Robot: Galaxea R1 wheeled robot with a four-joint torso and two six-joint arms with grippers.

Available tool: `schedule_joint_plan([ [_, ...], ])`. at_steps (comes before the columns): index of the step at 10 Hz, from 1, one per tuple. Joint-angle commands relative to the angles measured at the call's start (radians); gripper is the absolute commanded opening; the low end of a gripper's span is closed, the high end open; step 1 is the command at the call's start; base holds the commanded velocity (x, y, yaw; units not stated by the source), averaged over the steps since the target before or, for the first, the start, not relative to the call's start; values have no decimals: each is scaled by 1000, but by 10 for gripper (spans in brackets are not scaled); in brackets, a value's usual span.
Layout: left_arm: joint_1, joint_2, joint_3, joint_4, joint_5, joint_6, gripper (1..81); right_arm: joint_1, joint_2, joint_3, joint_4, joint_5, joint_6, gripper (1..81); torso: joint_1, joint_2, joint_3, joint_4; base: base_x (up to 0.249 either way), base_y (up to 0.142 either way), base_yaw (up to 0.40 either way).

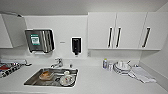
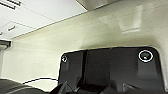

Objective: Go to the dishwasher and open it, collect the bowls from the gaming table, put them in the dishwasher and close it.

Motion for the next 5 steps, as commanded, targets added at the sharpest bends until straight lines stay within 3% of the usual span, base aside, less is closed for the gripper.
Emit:
schedule_joint_plan([
  [1,21,-156,96,195,-274,-38,811,62,-25,15,11,-40,1,811,63,-98,0,0,0,0,0],
  [3,27,-213,108,313,-323,-153,811,62,-23,8,11,-40,-1,811,109,-170,0,0,0,0,0],
  [4,33,-230,102,372,-373,-217,811,62,-22,5,11,-40,-1,811,127,-200,0,0,0,0,0],
  [5,41,-259,99,457,-446,-295,811,62,-20,0,11,-39,1,811,151,-237,1,0,0,0,0],
])
